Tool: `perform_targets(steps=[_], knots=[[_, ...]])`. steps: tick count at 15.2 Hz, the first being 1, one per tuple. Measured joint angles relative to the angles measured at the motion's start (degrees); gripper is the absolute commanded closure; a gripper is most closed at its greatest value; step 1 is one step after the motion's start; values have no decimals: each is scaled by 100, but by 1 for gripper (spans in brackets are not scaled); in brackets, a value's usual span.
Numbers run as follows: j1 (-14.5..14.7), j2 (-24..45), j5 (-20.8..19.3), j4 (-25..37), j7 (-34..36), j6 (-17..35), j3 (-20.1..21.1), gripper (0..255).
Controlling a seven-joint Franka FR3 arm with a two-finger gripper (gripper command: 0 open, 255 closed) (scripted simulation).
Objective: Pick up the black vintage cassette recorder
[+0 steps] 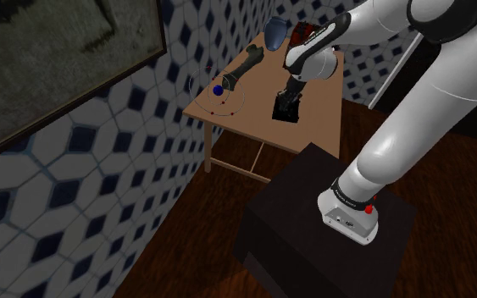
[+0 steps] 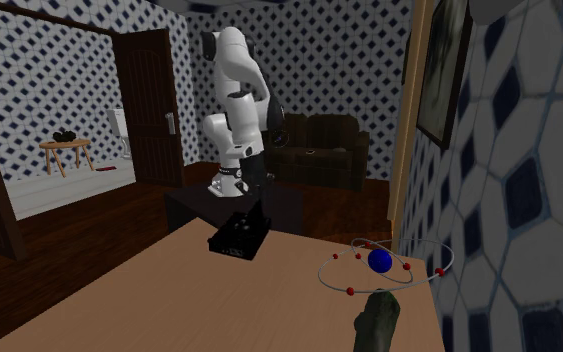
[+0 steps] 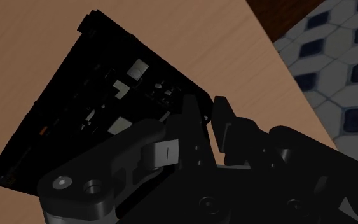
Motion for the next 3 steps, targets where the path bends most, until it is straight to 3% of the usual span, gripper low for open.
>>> perform_targets(steps=[3], knots=[[-17,-197,-206,13,167,-176,-10,255]])
